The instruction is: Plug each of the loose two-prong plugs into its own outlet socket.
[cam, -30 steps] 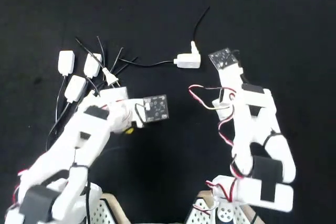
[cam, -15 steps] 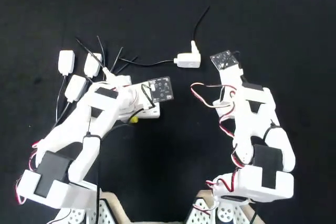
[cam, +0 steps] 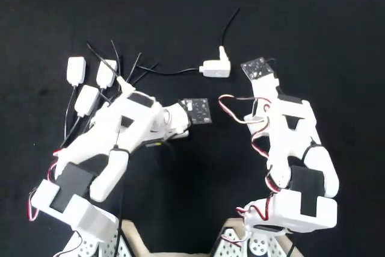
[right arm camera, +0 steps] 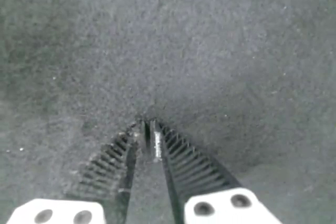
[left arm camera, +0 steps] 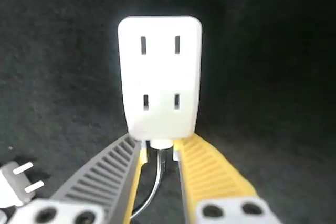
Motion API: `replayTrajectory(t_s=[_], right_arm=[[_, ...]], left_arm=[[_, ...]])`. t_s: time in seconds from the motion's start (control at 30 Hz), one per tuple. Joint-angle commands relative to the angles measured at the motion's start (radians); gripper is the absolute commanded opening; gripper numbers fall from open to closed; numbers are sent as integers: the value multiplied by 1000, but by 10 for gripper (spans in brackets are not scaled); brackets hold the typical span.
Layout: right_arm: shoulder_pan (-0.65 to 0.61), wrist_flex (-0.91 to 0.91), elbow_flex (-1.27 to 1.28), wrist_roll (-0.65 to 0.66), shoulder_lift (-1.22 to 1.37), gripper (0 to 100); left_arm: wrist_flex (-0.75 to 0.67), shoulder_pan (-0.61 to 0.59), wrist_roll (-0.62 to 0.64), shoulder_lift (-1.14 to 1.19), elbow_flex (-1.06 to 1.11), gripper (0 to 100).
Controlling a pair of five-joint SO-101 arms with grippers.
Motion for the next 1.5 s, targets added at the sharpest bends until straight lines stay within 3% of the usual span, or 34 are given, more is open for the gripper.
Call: replayTrajectory(t_s=[0.0, 0.13, 0.3, 0.5, 0.6, 0.73, 0.83, 1.07, 1.3, 1.47], right_arm=[[20, -20, -41, -8, 5, 32], [20, -20, -41, -8, 5, 32], [20, -20, -41, -8, 7, 32], [18, -20, -41, -9, 7, 32], [18, -20, -41, -11, 7, 32], [15, -18, -41, -12, 7, 32], [14, -17, -41, -14, 7, 32], [14, -15, -41, -14, 8, 32], [14, -14, -39, -14, 8, 32], [14, -14, -39, -14, 1, 32]], left_arm=[[212, 4, 9, -9, -96, 45], [333, 2, 109, -18, -107, 28], [345, -16, 209, -150, 8, 29], [344, -28, 330, -539, 282, 29], [344, -105, 371, -775, 407, 29], [342, -298, 361, -997, 542, 29], [342, -363, 293, -1066, 634, 29], [315, -295, 265, -1158, 766, 45], [313, -275, 255, -1306, 791, 219], [377, -277, 258, -1464, 780, 290]])
